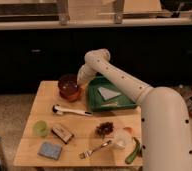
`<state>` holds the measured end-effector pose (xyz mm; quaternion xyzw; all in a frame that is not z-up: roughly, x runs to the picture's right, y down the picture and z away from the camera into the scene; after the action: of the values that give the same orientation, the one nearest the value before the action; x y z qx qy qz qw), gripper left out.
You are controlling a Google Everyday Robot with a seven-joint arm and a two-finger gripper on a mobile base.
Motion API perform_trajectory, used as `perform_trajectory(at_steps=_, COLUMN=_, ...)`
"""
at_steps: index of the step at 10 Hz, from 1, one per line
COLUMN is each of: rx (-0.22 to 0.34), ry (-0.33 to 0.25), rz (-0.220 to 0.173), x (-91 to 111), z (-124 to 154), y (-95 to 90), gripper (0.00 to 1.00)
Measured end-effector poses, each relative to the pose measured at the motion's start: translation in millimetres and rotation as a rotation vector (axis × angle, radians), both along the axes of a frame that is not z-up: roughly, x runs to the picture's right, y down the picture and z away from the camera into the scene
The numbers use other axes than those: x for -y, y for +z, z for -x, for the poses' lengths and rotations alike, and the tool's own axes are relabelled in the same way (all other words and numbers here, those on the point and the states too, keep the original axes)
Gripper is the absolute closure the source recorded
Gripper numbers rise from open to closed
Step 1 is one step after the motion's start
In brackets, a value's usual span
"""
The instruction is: Stack bowls on top of each other
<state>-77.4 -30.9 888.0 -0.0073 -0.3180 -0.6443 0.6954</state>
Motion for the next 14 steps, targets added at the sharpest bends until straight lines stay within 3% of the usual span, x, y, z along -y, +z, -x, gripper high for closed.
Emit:
perform_trajectory(at_steps=4, rx=0.019, ry=0.016, rz=0.023, x=-11, z=3, y=17.1, gripper=0.96)
perform_trajectory(at_steps=7, rx=0.025, ry=0.014, rz=0.044, x=-15, z=7, y=23.0, gripper=0.71)
perform_trajectory(at_steps=11, rx=0.026, ry=0.011, rz=0.058, x=-16, z=14, y=24.6, gripper=0.3)
perform_trajectory(at_steps=12, rx=0.016, ry=0.01, rz=0.06, x=-16, z=15, y=26.0, gripper=0.22)
perform_trajectory(at_steps=14, rx=-0.002, ry=0.008, rz=0.059, x=-15, z=14, y=28.1, gripper=0.2)
